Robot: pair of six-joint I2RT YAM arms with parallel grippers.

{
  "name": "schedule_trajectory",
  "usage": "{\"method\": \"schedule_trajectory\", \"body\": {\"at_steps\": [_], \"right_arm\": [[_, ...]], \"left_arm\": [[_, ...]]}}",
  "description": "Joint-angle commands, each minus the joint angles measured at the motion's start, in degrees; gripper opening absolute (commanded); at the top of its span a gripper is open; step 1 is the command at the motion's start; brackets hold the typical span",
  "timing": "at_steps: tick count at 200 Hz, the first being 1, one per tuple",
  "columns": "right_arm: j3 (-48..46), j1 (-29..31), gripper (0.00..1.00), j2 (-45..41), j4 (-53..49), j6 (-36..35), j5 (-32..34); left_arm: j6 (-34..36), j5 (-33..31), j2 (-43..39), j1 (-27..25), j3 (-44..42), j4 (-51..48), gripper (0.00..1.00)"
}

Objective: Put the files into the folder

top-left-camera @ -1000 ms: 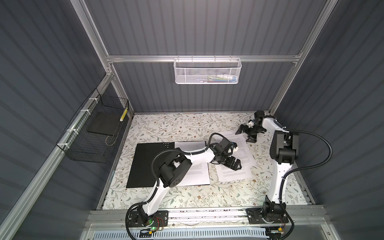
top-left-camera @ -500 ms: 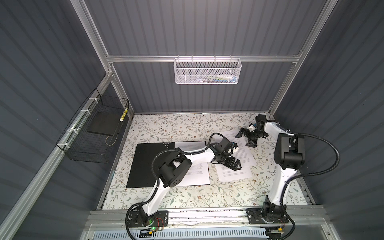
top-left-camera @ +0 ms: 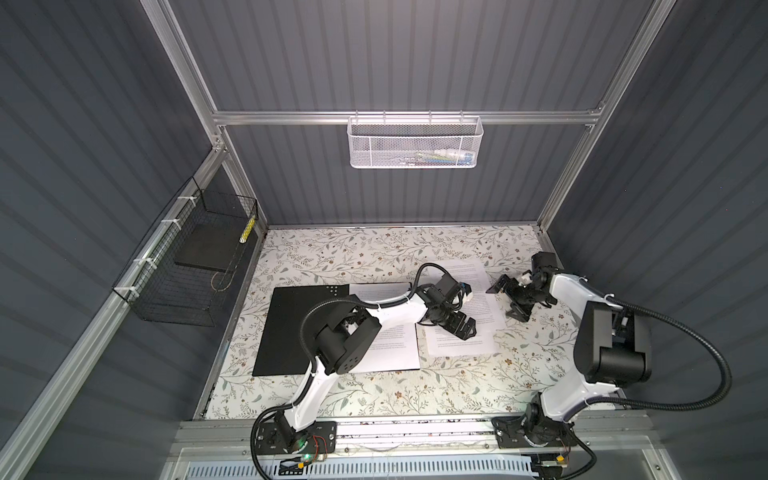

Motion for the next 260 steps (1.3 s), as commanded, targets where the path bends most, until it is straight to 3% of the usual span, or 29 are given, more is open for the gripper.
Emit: {"method": "schedule_trajectory", "body": {"at_steps": [1, 51, 94, 158, 260], "right_arm": [[-0.3, 0.1, 0.99, -2.4, 4.0, -0.3, -1.5], [14.5, 1.1, 0.99, 8.0, 0.4, -4.1, -1.1], [27.3, 2.6, 0.99, 19.0, -5.3, -7.4, 1.2], [35.0, 3.6, 0.99, 25.6, -8.1, -10.2, 1.3], [44.0, 8.4, 0.99, 32.4, -17.4, -12.7, 3.0]], "left_arm": [[3.4, -7.9, 0.9, 1.1, -3.8, -13.1, 1.0], [9.0, -13.7, 0.6, 0.8, -2.9, -18.3, 1.0], [13.8, -15.4, 1.6, -3.0, -1.4, -18.6, 1.0], [17.2, -14.8, 3.1, -8.1, 1.0, -17.1, 1.0], [18.0, -13.5, -1.8, -10.7, -8.0, -12.6, 1.0]]}}
